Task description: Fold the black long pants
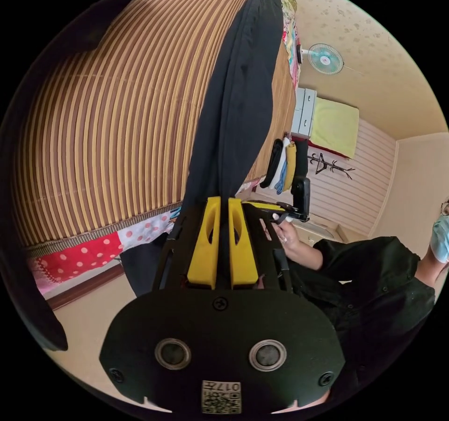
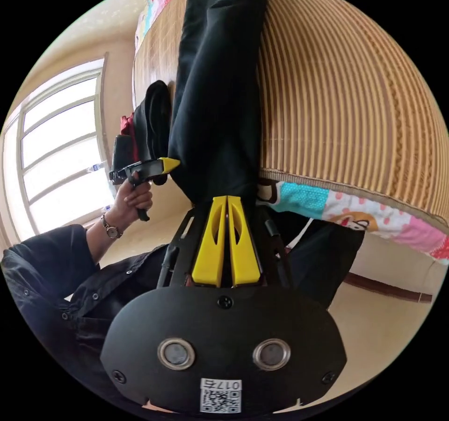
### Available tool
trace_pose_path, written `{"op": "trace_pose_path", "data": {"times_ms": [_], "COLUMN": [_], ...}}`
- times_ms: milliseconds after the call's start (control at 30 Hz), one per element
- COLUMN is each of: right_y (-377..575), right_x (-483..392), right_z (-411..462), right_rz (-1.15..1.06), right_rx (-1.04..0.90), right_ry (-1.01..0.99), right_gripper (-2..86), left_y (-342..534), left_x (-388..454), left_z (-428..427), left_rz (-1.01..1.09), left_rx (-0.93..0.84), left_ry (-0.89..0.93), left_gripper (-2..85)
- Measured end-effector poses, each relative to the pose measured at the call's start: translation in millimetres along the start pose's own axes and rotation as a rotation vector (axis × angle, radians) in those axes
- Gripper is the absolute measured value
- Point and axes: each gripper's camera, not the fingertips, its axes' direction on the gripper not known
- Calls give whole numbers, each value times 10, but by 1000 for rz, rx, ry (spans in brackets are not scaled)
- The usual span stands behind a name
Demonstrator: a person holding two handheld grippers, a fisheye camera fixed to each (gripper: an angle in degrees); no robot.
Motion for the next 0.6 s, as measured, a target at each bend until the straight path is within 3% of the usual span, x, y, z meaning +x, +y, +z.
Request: {"op": "trace_pose_path", "data": {"times_ms": [100,333,600], "right_y": [-108,-419,54], "right_x": [12,119,-24], "right_z": [-194,41,-408], "right_rz": [-55,-119,-171], "right_rx": [68,-126,-195], "right_ry": [55,213,118], "right_gripper": [57,64,35], "left_y": [-55,-58,60], "left_x": [36,68,365], "left_z": [49,-21,-231], "left_rz": [-4,-72,83], "left_rx": [-2,49,40], "left_ry": [-54,-145,-58], "left_gripper": [33,34,35]}}
